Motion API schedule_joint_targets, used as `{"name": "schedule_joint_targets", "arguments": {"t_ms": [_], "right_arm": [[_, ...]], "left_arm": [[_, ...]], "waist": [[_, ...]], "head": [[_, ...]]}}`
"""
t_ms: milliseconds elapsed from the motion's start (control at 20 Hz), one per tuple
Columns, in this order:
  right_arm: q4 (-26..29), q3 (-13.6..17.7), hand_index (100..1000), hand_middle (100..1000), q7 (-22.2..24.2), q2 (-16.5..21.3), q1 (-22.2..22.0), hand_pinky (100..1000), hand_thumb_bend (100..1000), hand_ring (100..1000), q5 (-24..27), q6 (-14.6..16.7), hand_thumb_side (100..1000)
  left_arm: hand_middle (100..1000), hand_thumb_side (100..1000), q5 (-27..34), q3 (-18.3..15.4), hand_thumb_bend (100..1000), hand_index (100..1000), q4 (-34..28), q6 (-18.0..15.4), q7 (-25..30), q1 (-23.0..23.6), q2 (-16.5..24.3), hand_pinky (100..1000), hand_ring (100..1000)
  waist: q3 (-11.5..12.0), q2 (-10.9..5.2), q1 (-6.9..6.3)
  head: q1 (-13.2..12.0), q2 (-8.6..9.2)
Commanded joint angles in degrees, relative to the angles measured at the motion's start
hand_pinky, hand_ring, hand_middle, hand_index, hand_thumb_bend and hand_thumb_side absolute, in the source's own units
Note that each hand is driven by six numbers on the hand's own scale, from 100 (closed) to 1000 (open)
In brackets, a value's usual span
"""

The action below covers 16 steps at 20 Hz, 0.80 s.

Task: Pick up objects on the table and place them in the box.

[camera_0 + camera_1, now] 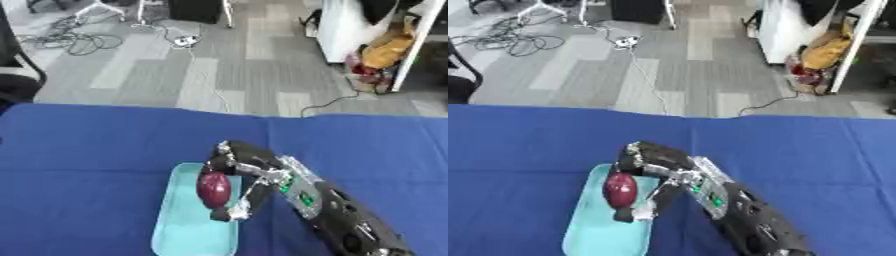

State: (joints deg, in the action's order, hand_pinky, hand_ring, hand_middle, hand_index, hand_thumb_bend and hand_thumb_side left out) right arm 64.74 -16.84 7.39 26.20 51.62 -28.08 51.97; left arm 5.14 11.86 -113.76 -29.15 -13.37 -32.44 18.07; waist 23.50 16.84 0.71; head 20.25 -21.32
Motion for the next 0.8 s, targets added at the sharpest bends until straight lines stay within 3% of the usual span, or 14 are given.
{"name": "schedule_joint_targets", "arguments": {"t_ms": [50,150,350,800], "right_arm": [[1.3,-0.1,726,536,0.1,0.8,1.3,265,452,435,-0.7,0.0,1000],[1.3,0.0,825,703,0.7,0.8,1.3,519,487,595,-2.7,0.0,1000],[1.1,0.0,965,883,0.2,0.7,1.1,686,555,798,-6.5,0.0,1000],[1.5,-0.7,952,870,-2.8,0.8,0.7,684,586,797,-9.9,0.0,1000]], "left_arm": [[615,810,0.5,0.0,416,723,-0.8,-0.1,0.4,-0.8,0.2,460,493],[615,811,0.5,0.0,416,723,-0.8,-0.1,0.4,-0.7,0.2,460,494],[615,811,0.5,-0.1,416,723,-0.8,-0.2,0.4,-0.7,0.3,460,494],[615,812,0.4,-0.1,417,723,-0.8,-0.2,0.4,-0.5,0.4,459,494]], "waist": [[0.2,-0.97,-0.15],[0.1,-0.98,-0.17],[0.1,-0.97,-0.23],[-0.1,-1.11,-0.26]], "head": [[0.9,1.06],[0.9,1.18],[0.4,1.24],[0.3,1.26]]}}
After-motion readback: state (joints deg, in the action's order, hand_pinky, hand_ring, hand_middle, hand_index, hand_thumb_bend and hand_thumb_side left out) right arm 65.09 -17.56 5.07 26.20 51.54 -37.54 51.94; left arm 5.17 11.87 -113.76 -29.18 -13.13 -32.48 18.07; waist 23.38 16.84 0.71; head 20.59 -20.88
